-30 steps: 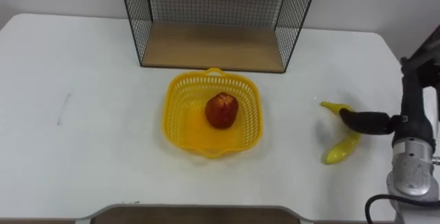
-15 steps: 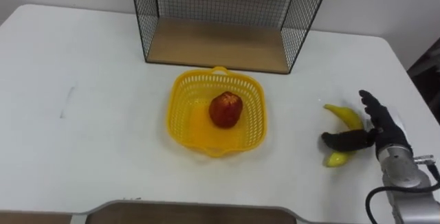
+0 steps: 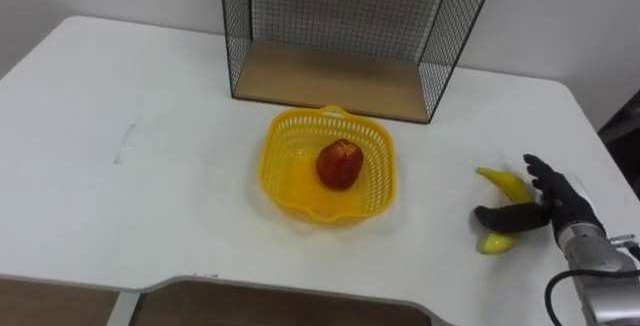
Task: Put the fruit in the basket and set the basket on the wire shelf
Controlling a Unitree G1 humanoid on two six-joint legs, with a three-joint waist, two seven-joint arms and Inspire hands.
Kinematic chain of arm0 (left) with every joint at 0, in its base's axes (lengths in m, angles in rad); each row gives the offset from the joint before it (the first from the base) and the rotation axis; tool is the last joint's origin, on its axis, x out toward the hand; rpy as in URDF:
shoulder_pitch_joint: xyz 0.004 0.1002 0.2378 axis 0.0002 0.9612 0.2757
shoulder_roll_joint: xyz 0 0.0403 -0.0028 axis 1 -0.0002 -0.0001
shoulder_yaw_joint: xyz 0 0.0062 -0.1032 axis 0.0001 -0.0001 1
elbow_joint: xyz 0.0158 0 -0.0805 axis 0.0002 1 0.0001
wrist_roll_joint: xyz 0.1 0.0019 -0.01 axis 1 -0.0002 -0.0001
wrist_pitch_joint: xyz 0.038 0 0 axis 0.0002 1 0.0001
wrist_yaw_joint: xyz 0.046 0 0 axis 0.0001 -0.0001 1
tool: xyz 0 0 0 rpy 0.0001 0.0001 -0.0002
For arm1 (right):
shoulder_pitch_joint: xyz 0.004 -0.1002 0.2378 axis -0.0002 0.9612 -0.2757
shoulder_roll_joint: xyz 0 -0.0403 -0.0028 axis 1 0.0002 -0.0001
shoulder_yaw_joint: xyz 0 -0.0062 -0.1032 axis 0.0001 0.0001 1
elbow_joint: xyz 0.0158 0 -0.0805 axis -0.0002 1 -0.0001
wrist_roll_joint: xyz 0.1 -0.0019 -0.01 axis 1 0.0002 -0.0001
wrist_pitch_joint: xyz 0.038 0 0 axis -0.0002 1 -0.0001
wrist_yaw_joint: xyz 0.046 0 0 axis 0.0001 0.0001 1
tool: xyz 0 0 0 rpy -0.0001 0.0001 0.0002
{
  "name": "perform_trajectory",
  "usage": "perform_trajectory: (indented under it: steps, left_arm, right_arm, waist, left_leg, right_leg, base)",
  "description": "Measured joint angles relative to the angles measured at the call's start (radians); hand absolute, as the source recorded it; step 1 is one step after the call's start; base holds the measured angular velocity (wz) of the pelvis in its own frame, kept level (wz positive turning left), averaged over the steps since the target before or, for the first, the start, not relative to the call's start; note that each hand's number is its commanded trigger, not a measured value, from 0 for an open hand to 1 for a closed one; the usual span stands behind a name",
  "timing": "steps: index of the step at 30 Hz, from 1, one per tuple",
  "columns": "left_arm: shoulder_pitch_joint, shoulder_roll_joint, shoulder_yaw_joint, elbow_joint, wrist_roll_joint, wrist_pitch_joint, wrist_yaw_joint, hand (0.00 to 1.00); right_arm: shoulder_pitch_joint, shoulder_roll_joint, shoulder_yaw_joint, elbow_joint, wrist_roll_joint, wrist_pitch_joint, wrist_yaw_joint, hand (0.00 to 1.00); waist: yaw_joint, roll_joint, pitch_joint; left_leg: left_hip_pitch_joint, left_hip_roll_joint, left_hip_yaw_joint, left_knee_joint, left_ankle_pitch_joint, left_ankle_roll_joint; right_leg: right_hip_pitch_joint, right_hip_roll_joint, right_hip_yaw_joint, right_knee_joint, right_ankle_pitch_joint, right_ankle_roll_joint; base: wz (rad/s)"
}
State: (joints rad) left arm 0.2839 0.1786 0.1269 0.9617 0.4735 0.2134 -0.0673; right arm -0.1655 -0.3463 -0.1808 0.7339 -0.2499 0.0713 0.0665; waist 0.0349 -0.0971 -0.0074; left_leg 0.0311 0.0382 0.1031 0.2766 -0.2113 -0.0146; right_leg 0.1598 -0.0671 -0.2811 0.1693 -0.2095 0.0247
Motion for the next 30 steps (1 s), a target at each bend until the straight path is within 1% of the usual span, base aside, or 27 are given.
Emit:
perform_trajectory:
  steps: [3, 5, 7, 8, 10, 13, 14, 18, 23, 27, 29, 30]
  left_arm:
    - [-0.002, 0.000, 0.000, 0.000, 0.002, 0.000, 0.015, 0.00]
    - [-0.002, 0.000, 0.006, 0.000, 0.016, 0.000, 0.021, 0.00]
    - [-0.005, 0.000, 0.006, 0.000, 0.021, 0.003, 0.024, 0.00]
    - [-0.006, 0.000, 0.006, 0.000, 0.021, 0.005, 0.027, 0.00]
    - [-0.005, 0.000, 0.007, 0.000, 0.022, 0.006, 0.035, 0.00]
    - [-0.009, 0.001, 0.007, 0.000, 0.022, 0.006, 0.035, 0.00]
    - [-0.010, 0.001, 0.007, 0.000, 0.022, 0.006, 0.035, 0.00]
    - [-0.010, 0.001, 0.007, 0.000, 0.022, 0.006, 0.035, 0.00]
    - [-0.013, 0.001, 0.006, 0.000, 0.019, 0.004, 0.035, 0.00]
    - [-0.018, 0.001, -0.004, 0.003, 0.019, -0.004, 0.038, 0.00]
    - [-0.019, 0.001, -0.012, 0.002, 0.020, -0.006, 0.037, 0.00]
    - [-0.020, 0.001, -0.012, 0.001, 0.018, -0.005, 0.036, 0.00]
  right_arm:
    - [-0.002, -0.005, -0.001, 0.004, -0.036, -0.004, -0.004, 1.00]
    - [0.000, -0.006, -0.001, 0.004, -0.038, -0.005, -0.009, 1.00]
    - [0.000, -0.018, -0.001, 0.011, -0.050, -0.004, -0.024, 1.00]
    - [0.000, -0.017, 0.000, 0.011, -0.055, -0.004, -0.025, 1.00]
    - [0.001, -0.025, 0.001, 0.011, -0.111, -0.001, -0.035, 1.00]
    - [0.004, -0.021, 0.000, 0.004, -0.150, 0.002, -0.044, 1.00]
    - [0.003, -0.024, -0.001, 0.004, -0.152, 0.010, -0.049, 1.00]
    - [0.004, -0.027, 0.000, 0.000, -0.188, 0.018, -0.062, 1.00]
    - [0.011, -0.025, 0.003, -0.003, -0.217, 0.024, -0.063, 1.00]
    - [0.010, -0.020, 0.004, -0.019, -0.213, 0.027, -0.065, 1.00]
    - [0.024, -0.013, 0.004, -0.058, -0.213, 0.041, -0.063, 1.00]
    - [0.030, -0.004, 0.005, -0.087, -0.214, 0.057, -0.063, 1.00]
  waist:
    - [0.000, 0.006, -0.0045]
    - [0.000, 0.008, -0.0056]
    - [0.001, 0.010, -0.0073]
    - [0.000, 0.010, -0.0074]
    - [0.002, 0.009, -0.0072]
    - [0.002, 0.009, -0.0070]
    - [0.002, 0.008, -0.0070]
    - [0.002, 0.004, -0.0062]
    - [0.003, -0.002, -0.0054]
    - [0.003, -0.004, -0.0046]
    - [0.004, -0.004, -0.0046]
    - [0.005, -0.003, -0.0048]
  left_leg:
    - [0.007, 0.000, 0.000, -0.002, 0.000, 0.000]
    - [0.016, 0.000, 0.000, -0.005, 0.000, 0.000]
    - [0.022, 0.000, 0.000, -0.005, 0.000, -0.001]
    - [0.023, 0.000, 0.000, -0.004, 0.000, -0.001]
    - [0.031, 0.000, 0.000, -0.006, 0.000, -0.002]
    - [0.034, 0.000, 0.000, -0.008, -0.002, -0.003]
    - [0.035, 0.000, 0.000, -0.009, -0.002, -0.003]
    - [0.033, 0.001, 0.000, -0.009, -0.002, -0.004]
    - [0.031, 0.001, 0.000, -0.008, -0.003, -0.004]
    - [0.031, 0.001, 0.000, -0.006, -0.004, -0.003]
    - [0.028, 0.001, 0.000, -0.006, -0.004, -0.003]
    - [0.027, 0.001, 0.002, -0.007, -0.004, -0.003]
  right_leg:
    - [0.005, 0.000, 0.001, 0.000, 0.001, 0.000]
    - [0.016, 0.001, 0.001, 0.000, 0.001, 0.000]
    - [0.019, 0.002, 0.001, 0.000, 0.001, 0.000]
    - [0.020, 0.002, 0.001, 0.001, 0.002, -0.001]
    - [0.027, 0.002, 0.001, -0.001, 0.002, -0.001]
    - [0.032, 0.003, 0.002, -0.003, 0.001, 0.000]
    - [0.032, 0.003, 0.002, -0.003, 0.001, 0.000]
    - [0.031, 0.004, 0.002, -0.003, 0.001, 0.000]
    - [0.031, 0.004, 0.003, -0.005, 0.001, 0.000]
    - [0.031, 0.003, 0.003, -0.005, 0.001, 0.000]
    - [0.028, 0.003, 0.003, -0.004, 0.000, 0.000]
    - [0.023, 0.004, 0.006, -0.004, 0.000, 0.000]
  base:
    - [0.00]
    - [0.00]
    - [0.00]
    - [0.00]
    - [0.00]
    - [0.00]
    - [0.00]
    - [0.00]
    - [0.00]
    - [0.00]
    - [0.00]
    - [-0.09]
